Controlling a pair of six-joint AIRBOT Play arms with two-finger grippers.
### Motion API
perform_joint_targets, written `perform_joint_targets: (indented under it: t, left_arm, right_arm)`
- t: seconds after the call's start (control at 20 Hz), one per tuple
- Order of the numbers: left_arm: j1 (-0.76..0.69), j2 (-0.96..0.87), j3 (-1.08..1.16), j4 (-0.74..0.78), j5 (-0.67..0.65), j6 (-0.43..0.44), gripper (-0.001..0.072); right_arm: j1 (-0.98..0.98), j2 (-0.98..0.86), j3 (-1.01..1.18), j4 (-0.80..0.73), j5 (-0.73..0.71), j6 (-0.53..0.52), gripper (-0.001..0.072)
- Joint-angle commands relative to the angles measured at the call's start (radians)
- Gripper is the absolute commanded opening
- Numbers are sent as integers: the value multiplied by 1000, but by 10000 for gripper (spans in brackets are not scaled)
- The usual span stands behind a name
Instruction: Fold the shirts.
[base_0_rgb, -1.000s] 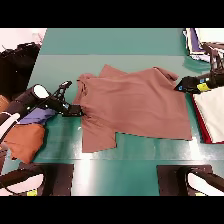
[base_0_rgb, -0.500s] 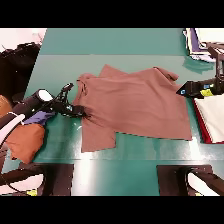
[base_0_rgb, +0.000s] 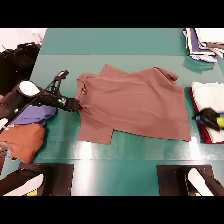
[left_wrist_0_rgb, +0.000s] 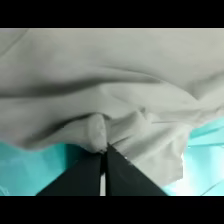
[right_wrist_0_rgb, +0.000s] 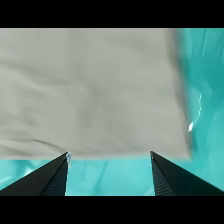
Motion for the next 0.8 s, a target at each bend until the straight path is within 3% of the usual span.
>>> perform_joint_targets:
  t: [0.0, 0.15, 0.55, 0.6, 0.65, 0.75]
  left_arm:
    - [1, 72, 5, 16, -25, -3, 23]
    - [1, 71, 5, 16, -21, -3, 24]
    - [0, 71, 5, 16, -10, -22, 24]
    - [0, 71, 5, 16, -10, -22, 23]
    - [0, 71, 5, 16, -10, -22, 23]
    - [1, 72, 5, 17, -8, -37, 23]
  right_arm:
    - [-231, 39, -218, 1, 15, -28, 570]
    - [-294, 12, -320, 3, -25, -50, 434]
    - [-136, -122, -351, 119, -261, -30, 407]
    - [-101, -133, -348, 118, -284, -30, 297]
    - [-66, -137, -343, 118, -306, -30, 274]
    - [2, -138, -317, 116, -327, -30, 107]
